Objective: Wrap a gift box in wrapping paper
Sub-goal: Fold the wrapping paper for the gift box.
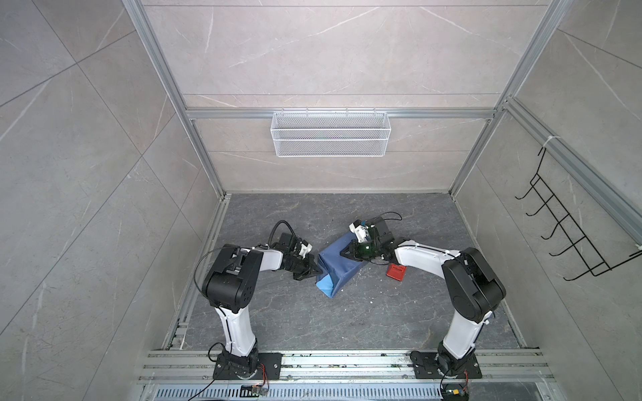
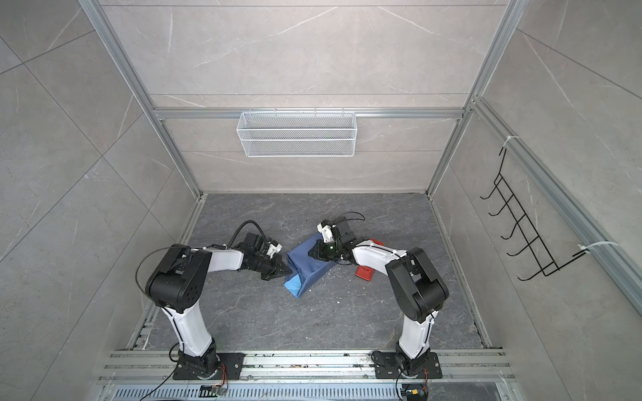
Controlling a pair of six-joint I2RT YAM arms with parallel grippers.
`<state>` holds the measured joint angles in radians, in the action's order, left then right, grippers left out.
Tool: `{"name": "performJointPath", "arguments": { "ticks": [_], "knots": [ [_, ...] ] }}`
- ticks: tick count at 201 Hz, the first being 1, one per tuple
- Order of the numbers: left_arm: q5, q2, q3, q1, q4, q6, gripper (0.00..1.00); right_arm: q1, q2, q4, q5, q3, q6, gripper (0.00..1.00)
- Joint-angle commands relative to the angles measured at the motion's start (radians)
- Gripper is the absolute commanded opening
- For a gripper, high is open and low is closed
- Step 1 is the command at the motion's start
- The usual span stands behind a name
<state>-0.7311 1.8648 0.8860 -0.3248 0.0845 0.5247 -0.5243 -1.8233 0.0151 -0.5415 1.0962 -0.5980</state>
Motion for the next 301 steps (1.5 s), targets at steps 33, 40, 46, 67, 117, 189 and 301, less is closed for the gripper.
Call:
{"name": "performJointPath", "arguments": {
  "ticks": [33, 40, 46, 67, 117, 189, 301],
  "knots": [
    [0.147, 0.018, -0.093, 0.064, 0.199, -0.064, 0.0, -0.02, 0.001, 0.175, 0.025, -0.024, 0.027, 0.09],
    [0.142, 0.002, -0.1, 0.065, 0.201, -0.069, 0.0, -0.02, 0.006, 0.175, 0.023, -0.024, 0.027, 0.09],
    [0.139, -0.008, -0.104, 0.064, 0.206, -0.076, 0.0, -0.02, 0.007, 0.179, 0.023, -0.023, 0.031, 0.09],
    [0.161, -0.025, -0.112, 0.064, 0.243, -0.073, 0.0, -0.02, 0.001, 0.213, 0.038, -0.006, 0.053, 0.09],
    [0.134, -0.023, -0.097, 0.043, 0.282, -0.106, 0.0, -0.021, -0.017, 0.223, 0.035, 0.023, 0.057, 0.09],
    [-0.034, -0.081, 0.055, 0.085, 0.262, -0.074, 0.0, -0.02, -0.03, 0.204, 0.01, 0.026, 0.038, 0.09],
    [-0.043, 0.118, 0.14, 0.049, 0.354, -0.114, 0.0, -0.022, -0.043, 0.212, 0.001, 0.042, 0.047, 0.09]
  ]
}}
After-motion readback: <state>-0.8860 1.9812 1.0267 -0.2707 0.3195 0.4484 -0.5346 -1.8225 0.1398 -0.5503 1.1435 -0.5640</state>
